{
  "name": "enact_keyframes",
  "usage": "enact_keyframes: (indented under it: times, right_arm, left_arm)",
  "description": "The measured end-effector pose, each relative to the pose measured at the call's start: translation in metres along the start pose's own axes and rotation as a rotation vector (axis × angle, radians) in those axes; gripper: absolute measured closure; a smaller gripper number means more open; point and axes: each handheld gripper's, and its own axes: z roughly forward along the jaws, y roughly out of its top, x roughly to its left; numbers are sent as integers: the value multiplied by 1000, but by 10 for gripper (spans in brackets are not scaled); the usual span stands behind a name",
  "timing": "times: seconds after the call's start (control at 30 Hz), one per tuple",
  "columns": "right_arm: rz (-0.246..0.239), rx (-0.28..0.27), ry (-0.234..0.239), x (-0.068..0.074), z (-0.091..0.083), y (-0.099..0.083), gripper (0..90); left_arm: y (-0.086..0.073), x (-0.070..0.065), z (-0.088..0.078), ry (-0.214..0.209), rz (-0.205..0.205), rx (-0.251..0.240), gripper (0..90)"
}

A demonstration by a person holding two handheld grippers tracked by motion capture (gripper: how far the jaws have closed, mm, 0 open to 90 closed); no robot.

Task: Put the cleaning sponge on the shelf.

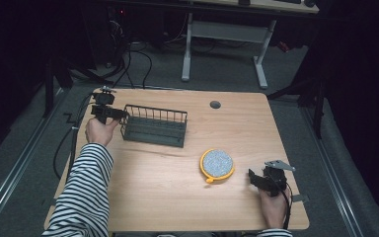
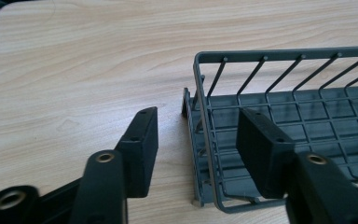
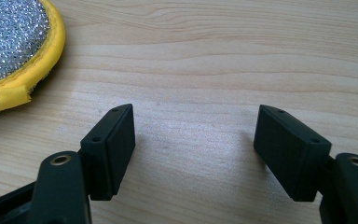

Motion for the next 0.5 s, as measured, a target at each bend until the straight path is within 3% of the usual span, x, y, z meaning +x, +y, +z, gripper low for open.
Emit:
enact_keyframes:
  times: [0.17,0.33,0.5]
  right_arm:
    - [-1,1,0,0,0,0,295]
    - [2,1,0,0,0,0,295]
    - [1,-1,1,0,0,0,293]
  left_arm:
    - [-1,-4,6,5,18,2,611]
    - [-2,-6,10,-16,15,11,706]
    - [-2,-8,11,-9,15,12,770]
